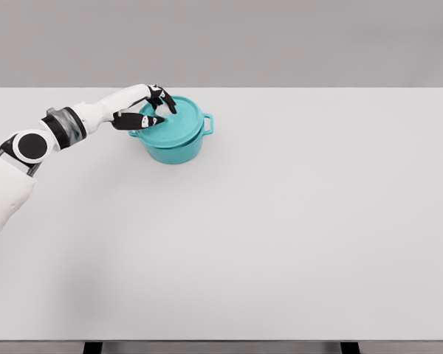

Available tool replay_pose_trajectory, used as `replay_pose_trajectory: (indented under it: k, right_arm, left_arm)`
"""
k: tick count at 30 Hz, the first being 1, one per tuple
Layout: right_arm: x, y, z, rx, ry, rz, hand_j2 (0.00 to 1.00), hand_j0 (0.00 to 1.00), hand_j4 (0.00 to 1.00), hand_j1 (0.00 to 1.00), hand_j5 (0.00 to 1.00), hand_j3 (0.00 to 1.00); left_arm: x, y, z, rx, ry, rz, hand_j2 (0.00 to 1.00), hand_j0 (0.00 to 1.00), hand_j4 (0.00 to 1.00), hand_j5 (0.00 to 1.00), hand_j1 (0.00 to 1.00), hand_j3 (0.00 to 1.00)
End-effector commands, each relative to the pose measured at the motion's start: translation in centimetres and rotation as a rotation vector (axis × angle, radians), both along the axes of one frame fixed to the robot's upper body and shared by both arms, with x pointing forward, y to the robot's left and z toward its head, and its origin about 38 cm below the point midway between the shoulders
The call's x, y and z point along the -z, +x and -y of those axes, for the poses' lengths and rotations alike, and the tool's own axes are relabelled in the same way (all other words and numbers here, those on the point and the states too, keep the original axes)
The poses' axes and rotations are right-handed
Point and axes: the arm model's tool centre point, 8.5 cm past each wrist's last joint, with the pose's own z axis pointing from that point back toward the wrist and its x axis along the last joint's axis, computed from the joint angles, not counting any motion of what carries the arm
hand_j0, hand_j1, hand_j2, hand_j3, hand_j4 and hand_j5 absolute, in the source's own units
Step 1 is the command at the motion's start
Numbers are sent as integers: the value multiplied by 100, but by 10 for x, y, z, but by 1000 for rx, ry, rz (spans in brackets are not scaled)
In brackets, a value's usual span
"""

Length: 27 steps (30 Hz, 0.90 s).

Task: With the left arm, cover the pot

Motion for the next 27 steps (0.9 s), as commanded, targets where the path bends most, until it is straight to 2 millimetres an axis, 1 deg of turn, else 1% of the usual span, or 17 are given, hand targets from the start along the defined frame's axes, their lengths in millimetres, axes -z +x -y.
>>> replay_pose_trajectory:
  k: [1, 12, 21, 27]
  right_arm:
    - [0, 0, 0, -1, 1, 2, 100, 100, 100, 100, 100, 100]
    - [0, 0, 0, -1, 1, 0, 100, 100, 100, 100, 100, 100]
    - [0, 0, 0, -1, 1, 2, 100, 100, 100, 100, 100, 100]
    - [0, 0, 0, -1, 1, 2, 100, 100, 100, 100, 100, 100]
  left_arm:
    - [-1, 0, 0, -1, -5, 0, 49, 49, 49, 49, 49, 49]
    - [0, -1, 1, 5, -8, 3, 49, 49, 49, 49, 49, 49]
    - [-1, 1, 0, -2, -6, 1, 51, 51, 51, 51, 51, 51]
    - [0, 0, 4, 3, -11, 0, 51, 51, 51, 51, 51, 51]
